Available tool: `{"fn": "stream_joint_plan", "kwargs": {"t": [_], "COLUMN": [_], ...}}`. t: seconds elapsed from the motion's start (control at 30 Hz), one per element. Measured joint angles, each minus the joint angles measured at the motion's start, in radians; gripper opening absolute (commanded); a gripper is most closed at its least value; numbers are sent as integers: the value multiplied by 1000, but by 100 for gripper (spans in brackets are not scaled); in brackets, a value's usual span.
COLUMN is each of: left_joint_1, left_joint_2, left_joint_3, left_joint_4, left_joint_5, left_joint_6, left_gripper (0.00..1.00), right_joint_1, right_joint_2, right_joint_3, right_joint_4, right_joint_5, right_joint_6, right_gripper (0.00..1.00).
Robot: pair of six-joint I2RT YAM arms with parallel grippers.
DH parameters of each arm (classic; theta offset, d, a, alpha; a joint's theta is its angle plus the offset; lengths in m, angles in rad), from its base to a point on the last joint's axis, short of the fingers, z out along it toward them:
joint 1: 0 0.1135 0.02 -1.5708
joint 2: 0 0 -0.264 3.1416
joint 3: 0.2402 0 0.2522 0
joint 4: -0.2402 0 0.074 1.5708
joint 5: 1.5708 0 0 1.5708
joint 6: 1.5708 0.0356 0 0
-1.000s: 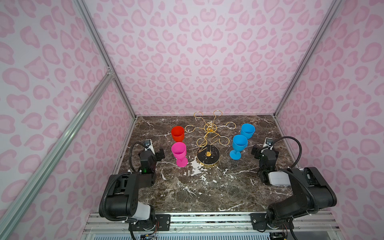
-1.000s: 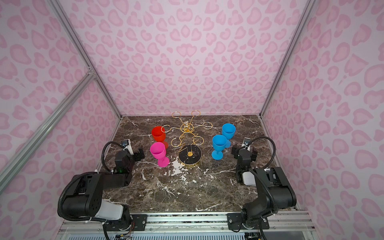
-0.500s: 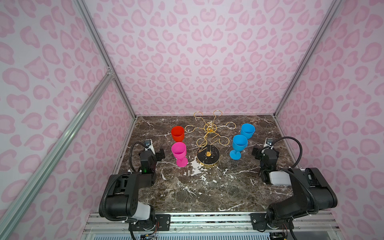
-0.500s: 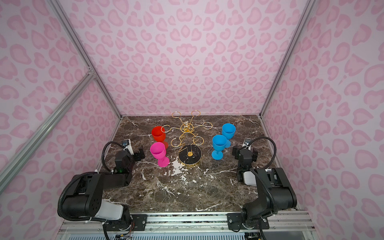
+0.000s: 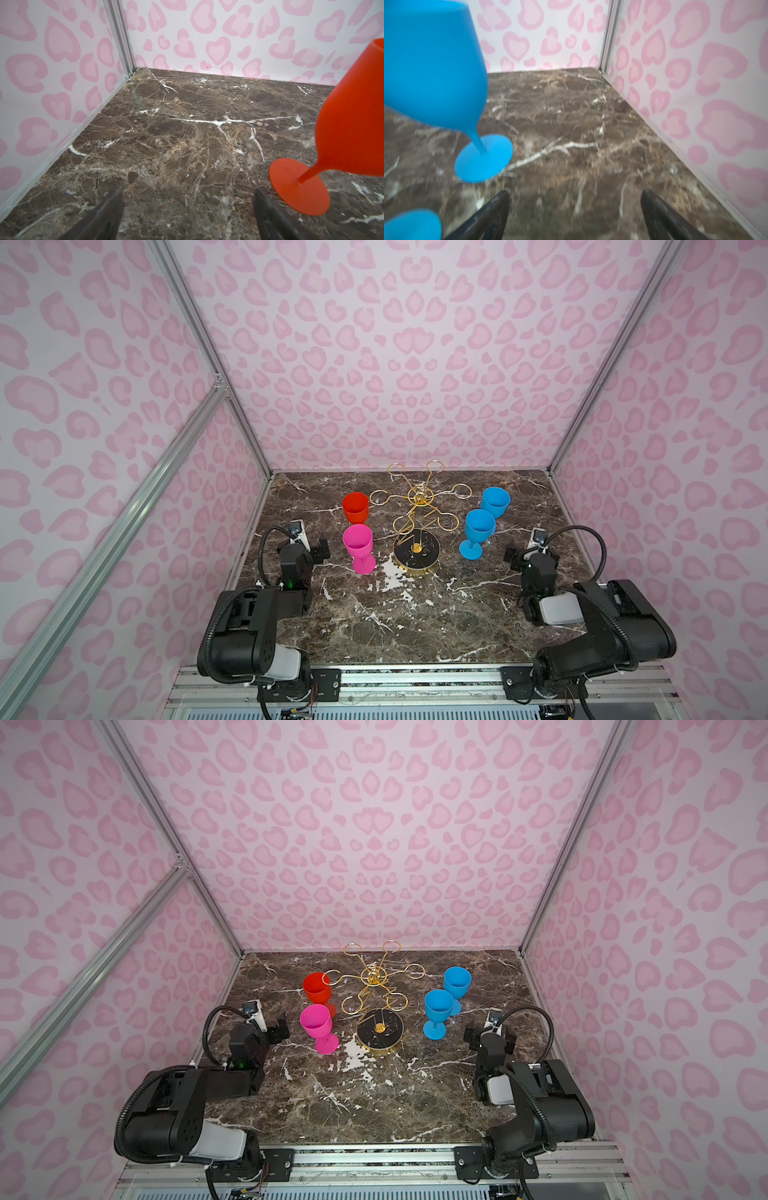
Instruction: Take the wine glass off the wine glass rack
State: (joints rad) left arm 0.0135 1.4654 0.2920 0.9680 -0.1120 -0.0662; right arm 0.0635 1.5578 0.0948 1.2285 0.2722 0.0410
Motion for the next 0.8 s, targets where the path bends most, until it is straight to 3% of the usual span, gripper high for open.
{"fn": "stream_joint_plan", "kwargs": {"t": [0.07,0.23,0.4,0.8], "left_joint_1": [-1,-2,-2,-2], "left_joint_2": [0,5,5,5], "left_joint_3": [-3,30,31,31], "left_joint_4": [3,-2,-6,-10], "left_joint_5": [0,-2,-3,-5], "left_joint_6": [7,6,6,6], "left_gripper": [97,97,97,97], "right_joint_1": [1,-20,-44,-45], "right_joint_2": [-3,-28,-21,-23], "right_joint_3": [3,237,242,247], "right_joint_4": [13,-124,-231,-280], "right_joint_5": [-3,-63,-108,-119], "right_joint_6": [-8,-10,-7,-6], "right_gripper": [100,100,100,100]}}
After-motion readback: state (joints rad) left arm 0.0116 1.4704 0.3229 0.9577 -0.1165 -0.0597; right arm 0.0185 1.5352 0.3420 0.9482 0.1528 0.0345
